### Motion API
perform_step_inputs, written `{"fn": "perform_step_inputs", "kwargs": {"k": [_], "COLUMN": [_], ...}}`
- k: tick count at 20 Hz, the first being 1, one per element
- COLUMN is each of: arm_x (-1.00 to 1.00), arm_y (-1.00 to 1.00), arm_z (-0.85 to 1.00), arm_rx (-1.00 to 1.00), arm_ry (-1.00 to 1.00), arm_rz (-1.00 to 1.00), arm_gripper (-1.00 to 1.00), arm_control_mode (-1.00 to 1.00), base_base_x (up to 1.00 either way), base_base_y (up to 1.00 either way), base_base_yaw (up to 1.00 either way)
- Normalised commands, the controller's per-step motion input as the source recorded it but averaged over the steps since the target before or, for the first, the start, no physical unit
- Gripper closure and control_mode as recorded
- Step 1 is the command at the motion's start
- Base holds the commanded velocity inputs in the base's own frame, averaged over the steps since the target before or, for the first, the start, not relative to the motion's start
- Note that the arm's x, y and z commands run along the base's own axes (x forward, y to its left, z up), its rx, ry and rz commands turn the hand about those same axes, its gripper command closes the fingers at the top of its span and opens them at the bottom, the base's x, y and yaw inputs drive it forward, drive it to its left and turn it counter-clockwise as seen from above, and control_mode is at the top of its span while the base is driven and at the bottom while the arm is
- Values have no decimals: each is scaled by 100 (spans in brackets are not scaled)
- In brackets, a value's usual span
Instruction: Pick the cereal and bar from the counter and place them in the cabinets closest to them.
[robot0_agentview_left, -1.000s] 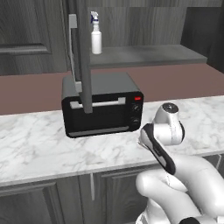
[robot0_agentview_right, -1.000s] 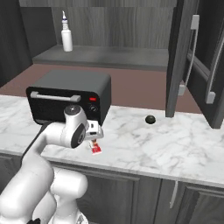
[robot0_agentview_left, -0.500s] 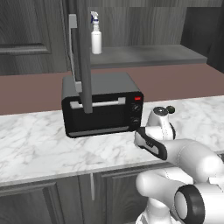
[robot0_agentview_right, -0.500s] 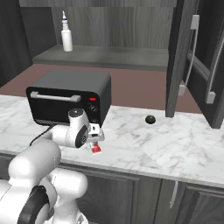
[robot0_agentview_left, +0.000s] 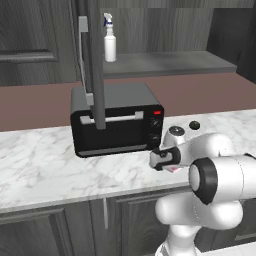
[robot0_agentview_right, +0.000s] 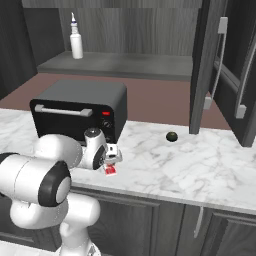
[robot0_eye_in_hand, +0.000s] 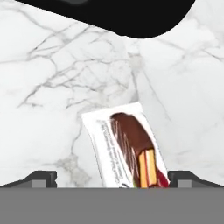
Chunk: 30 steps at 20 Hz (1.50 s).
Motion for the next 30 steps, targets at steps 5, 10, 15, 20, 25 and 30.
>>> {"fn": "perform_step_inputs", "kwargs": {"k": [5, 10, 15, 20, 25, 30], "arm_x": [44, 12, -14, -52, -41, -27], "arm_y": [-23, -11, -1, -16, -6, 0], "arm_z": [-37, -49, -59, -56, -6, 19], "arm_rx": [0, -2, -5, -3, 1, 1], "arm_ry": [1, 7, 7, 1, -4, -5], "arm_rz": [6, 5, 3, 0, -1, 1], "arm_gripper": [-100, -100, -100, -100, -100, -100], "arm_control_mode": [-100, -100, -100, -100, -100, -100], "base_base_x": [0, 0, 0, 0, 0, 0], "base_base_y": [0, 0, 0, 0, 0, 0], "base_base_yaw": [0, 0, 0, 0, 0, 0]}}
